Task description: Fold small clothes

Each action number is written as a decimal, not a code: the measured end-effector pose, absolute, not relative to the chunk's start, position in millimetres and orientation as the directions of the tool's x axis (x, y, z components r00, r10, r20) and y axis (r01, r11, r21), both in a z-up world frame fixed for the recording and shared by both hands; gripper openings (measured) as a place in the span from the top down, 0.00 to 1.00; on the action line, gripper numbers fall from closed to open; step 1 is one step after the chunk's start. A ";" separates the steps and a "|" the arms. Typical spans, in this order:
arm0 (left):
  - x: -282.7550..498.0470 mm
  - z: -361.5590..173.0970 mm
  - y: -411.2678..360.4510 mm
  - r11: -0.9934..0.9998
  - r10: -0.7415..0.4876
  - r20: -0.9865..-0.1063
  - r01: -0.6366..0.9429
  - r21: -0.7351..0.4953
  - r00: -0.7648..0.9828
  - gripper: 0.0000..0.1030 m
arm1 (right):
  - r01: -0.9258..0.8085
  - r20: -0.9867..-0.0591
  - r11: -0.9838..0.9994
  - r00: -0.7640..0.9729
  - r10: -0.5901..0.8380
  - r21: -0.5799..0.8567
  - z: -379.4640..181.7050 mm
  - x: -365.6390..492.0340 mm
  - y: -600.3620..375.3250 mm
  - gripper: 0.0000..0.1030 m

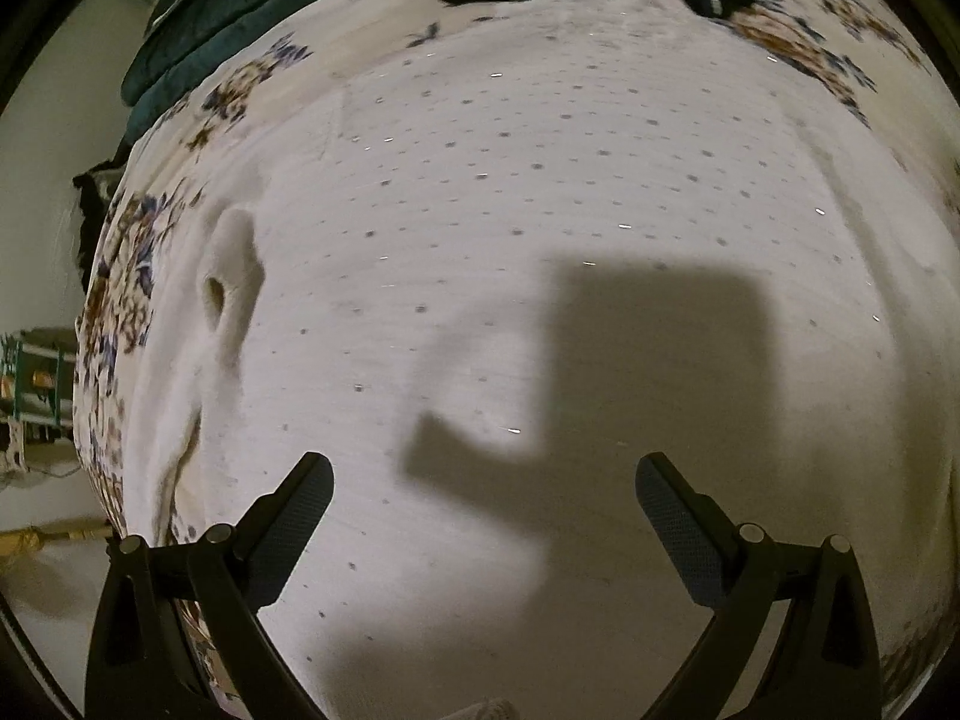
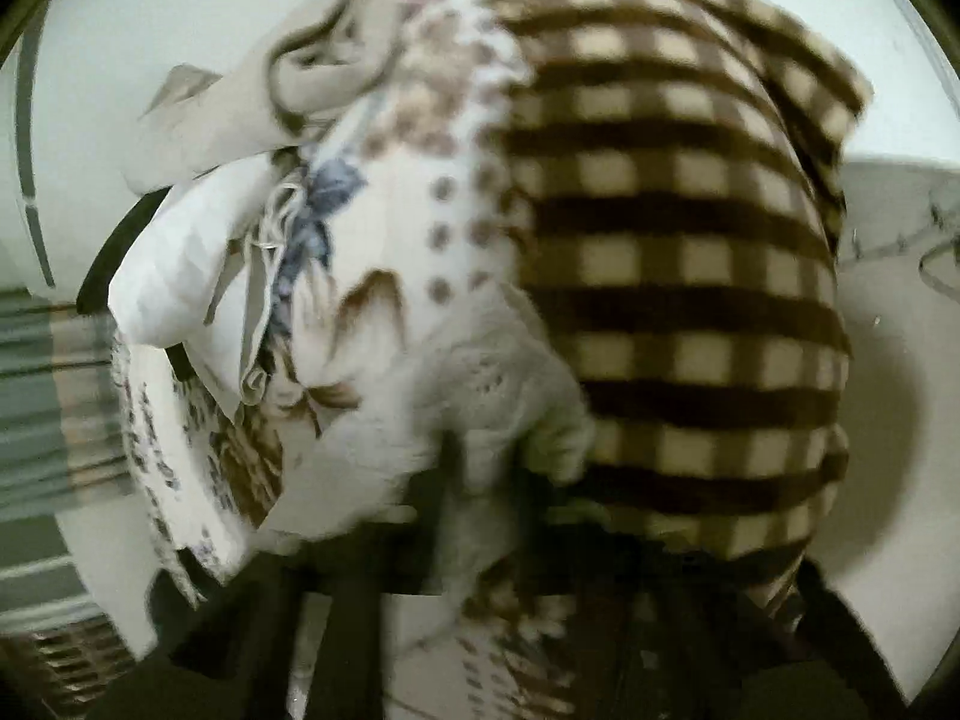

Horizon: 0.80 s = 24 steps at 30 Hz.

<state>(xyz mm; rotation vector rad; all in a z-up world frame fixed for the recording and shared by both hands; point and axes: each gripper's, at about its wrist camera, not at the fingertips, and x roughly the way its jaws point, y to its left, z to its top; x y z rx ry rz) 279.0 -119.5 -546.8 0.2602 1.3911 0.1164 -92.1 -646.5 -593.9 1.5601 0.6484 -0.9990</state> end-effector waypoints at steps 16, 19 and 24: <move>277.2 -560.2 -73.5 0.971 0.234 -0.960 0.005 0.237 0.153 0.00 | 0.804 -0.838 -0.241 0.538 -0.095 0.543 -601.7 -87.3 -675.9 0.45; 275.4 -559.7 -68.8 0.971 0.235 -0.960 -0.002 0.237 0.154 0.00 | 0.779 -0.832 -0.299 0.538 -0.133 0.552 -614.5 -81.8 -678.8 0.57; 275.5 -550.2 -50.0 0.973 0.229 -0.960 -0.044 0.225 0.161 0.00 | 0.848 -0.855 -0.143 0.483 -0.189 0.511 -570.1 -38.4 -675.8 0.88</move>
